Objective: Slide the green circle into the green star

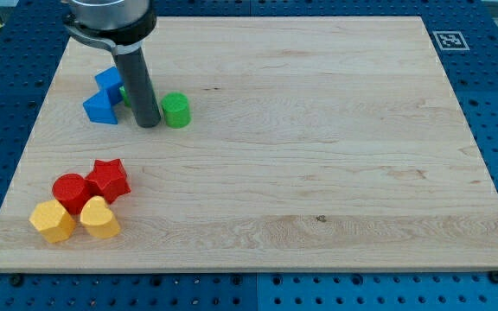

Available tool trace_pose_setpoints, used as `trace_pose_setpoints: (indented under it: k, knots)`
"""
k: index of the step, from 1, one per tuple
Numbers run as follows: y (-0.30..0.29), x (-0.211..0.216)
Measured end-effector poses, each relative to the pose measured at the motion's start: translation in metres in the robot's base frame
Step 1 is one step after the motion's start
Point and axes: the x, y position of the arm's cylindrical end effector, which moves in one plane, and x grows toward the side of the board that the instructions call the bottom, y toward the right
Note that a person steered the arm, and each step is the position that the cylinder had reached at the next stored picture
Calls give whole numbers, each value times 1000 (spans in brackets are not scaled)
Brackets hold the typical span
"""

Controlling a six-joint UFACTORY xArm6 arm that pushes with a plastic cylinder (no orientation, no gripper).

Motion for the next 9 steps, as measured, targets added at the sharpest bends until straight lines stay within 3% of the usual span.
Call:
trace_pose_setpoints:
  k: [2, 4, 8, 9]
  knots:
    - [25, 55]
    - [98, 29]
    - [26, -1]
    - [75, 1]
